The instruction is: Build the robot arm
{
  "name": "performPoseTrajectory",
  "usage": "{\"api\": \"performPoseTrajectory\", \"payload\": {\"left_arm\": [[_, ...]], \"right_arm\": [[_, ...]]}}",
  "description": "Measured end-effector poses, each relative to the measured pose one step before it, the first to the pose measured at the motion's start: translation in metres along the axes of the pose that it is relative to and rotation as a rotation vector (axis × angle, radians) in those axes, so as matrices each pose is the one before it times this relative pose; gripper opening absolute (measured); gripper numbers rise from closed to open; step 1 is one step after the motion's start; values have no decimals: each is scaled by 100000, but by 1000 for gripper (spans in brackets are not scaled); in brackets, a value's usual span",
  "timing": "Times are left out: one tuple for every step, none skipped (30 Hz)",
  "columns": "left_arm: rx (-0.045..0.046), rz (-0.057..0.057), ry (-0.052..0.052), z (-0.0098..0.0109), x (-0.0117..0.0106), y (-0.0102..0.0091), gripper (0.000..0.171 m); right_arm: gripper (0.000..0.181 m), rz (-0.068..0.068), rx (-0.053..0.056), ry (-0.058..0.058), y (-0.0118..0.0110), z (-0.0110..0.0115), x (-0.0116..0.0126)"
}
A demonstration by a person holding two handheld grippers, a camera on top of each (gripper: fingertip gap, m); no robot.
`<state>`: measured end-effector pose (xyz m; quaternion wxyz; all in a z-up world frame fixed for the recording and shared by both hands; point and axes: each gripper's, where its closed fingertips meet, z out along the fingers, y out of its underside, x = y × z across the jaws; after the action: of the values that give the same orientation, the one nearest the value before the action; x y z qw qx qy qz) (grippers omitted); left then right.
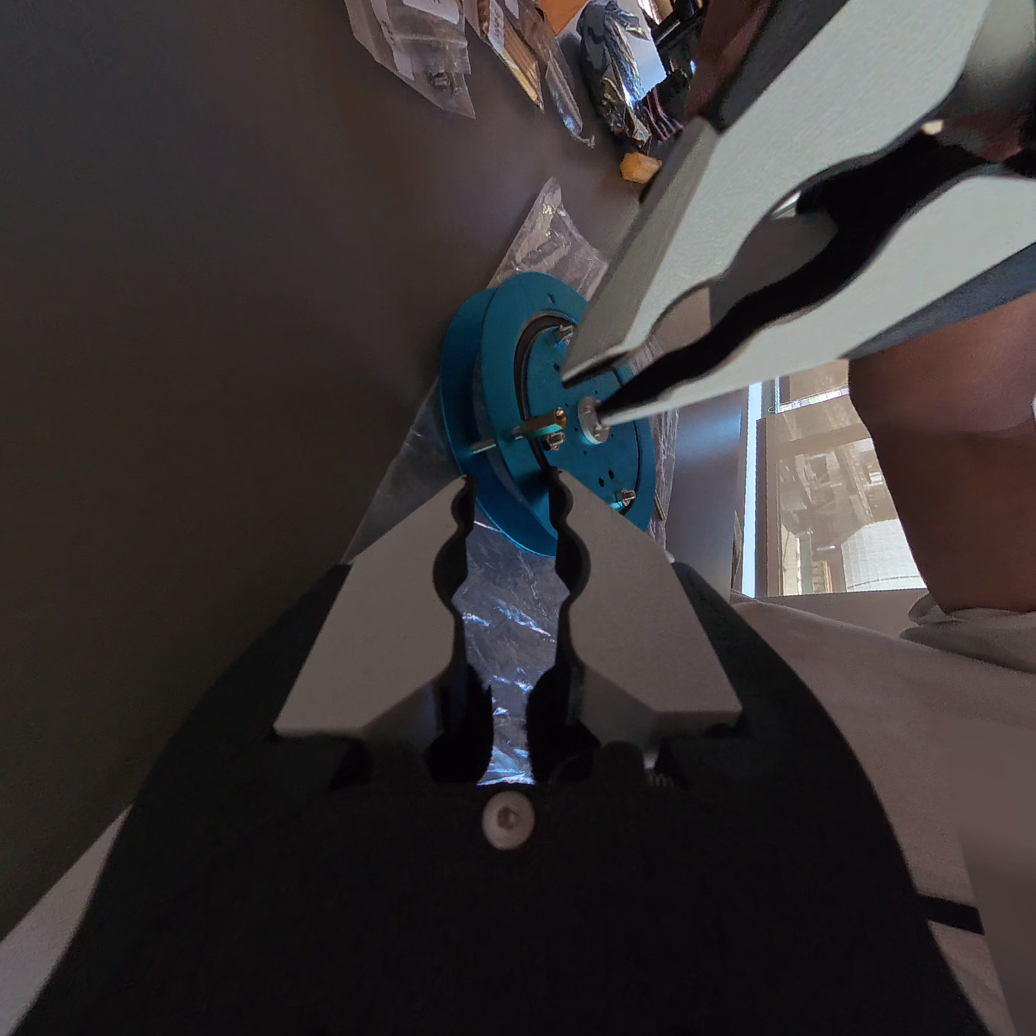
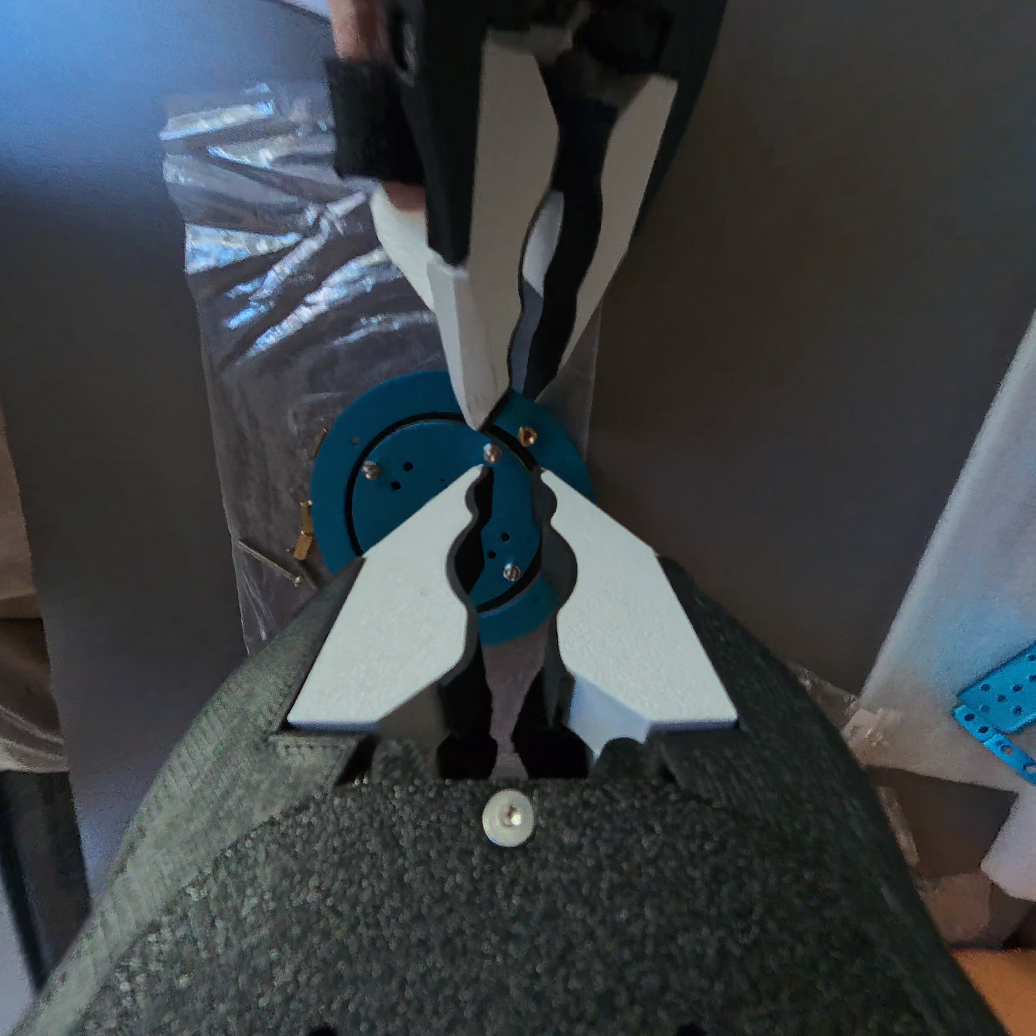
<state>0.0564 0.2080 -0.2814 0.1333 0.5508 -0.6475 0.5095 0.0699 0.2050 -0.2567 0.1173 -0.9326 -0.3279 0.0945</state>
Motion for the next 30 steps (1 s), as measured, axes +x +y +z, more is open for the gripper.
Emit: {"api": "performPoseTrajectory", "payload": {"left_arm": [[35, -128, 48, -5, -7, -11, 25], [72, -34, -61, 5, 10, -5, 25], [68, 116, -170, -4, -4, -2, 25], [45, 169, -170, -1, 1, 11, 25], [18, 42, -53, 1, 6, 2, 25], [-33, -155, 74, 3, -3, 5, 25], [-32, -194, 98, -10, -12, -6, 25], [69, -156, 24, 1, -12, -24, 25], [157, -35, -82, -1, -24, -33, 25], [262, 152, -252, -7, -26, -45, 25], [118, 157, -125, -17, -25, -29, 25], [-150, -30, 301, -2, 17, 13, 25], [-109, -294, 467, -5, 12, 24, 25], [22, -303, 432, -5, 18, 9, 24], [92, -188, 248, 8, 23, 10, 24], [65, -15, 22, -3, 11, 8, 24], [31, 135, -104, 6, 6, -3, 24], [19, 142, -104, -3, 0, -3, 23], [-7, 73, 9, 3, 9, -3, 23], [-63, -70, 201, 12, 28, 7, 23], [-13, -129, 174, 0, 13, 11, 23], [17, -48, 96, 6, 9, 3, 23], [-13, 3, 59, -1, -9, -3, 23], [-51, -35, 60, 1, 3, 12, 23], [-47, -27, 59, 4, 3, -10, 23], [-22, 36, 44, -2, 4, 3, 23], [0, -2, 39, 8, -5, -3, 23], [37, -56, 22, -1, 11, 3, 23], [43, 3, -35, -1, -2, 3, 23], [-12, 50, -88, -1, 1, 6, 23]], "right_arm": [[14, -2190, 4070, 171, -758, -75, -195], [16, -2132, 2400, 1178, -577, 61, -3], [17, -1666, 1102, 1210, -366, 168, 74], [17, -917, 521, 670, -241, 201, 75], [16, -36, -8, -244, -109, 190, 24], [15, 825, -288, -1441, 7, 144, -114], [14, 1275, -1284, -1467, 247, 91, -91], [14, 1215, -1207, -593, 295, -43, 14], [15, 732, 764, -496, 73, -167, -56], [15, 511, -101, 268, 225, -185, 44], [15, 478, -375, 267, 226, -159, 54], [15, 234, -465, 605, 153, -154, 112], [15, -254, -61, 1054, 19, -125, 152], [15, -633, 637, 784, -146, -68, 78], [15, -840, 655, 388, -217, -30, 12], [15, -627, 674, -8, -234, 61, -40], [15, -139, -446, -524, -34, 175, -56], [14, 400, -1557, -934, 144, 252, -85], [14, 598, -1868, -675, 252, 243, -32], [15, 461, -735, -601, 146, 138, -44], [15, 432, 306, -418, 72, -1, -30], [15, 642, -346, -197, 218, -100, 17], [13, 780, -1100, -253, 397, -126, 17], [13, 983, -536, -193, 357, -119, 36], [13, 728, 1048, -193, 92, -128, 35], [13, 410, 1909, 98, -100, -109, 59], [14, 33, 1950, -142, -237, -17, -15], [16, -390, 1749, -20, -314, 79, -46], [17, -869, 1151, 134, -269, 172, -79], [17, -807, 1, -167, -88, 217, -141]]}}
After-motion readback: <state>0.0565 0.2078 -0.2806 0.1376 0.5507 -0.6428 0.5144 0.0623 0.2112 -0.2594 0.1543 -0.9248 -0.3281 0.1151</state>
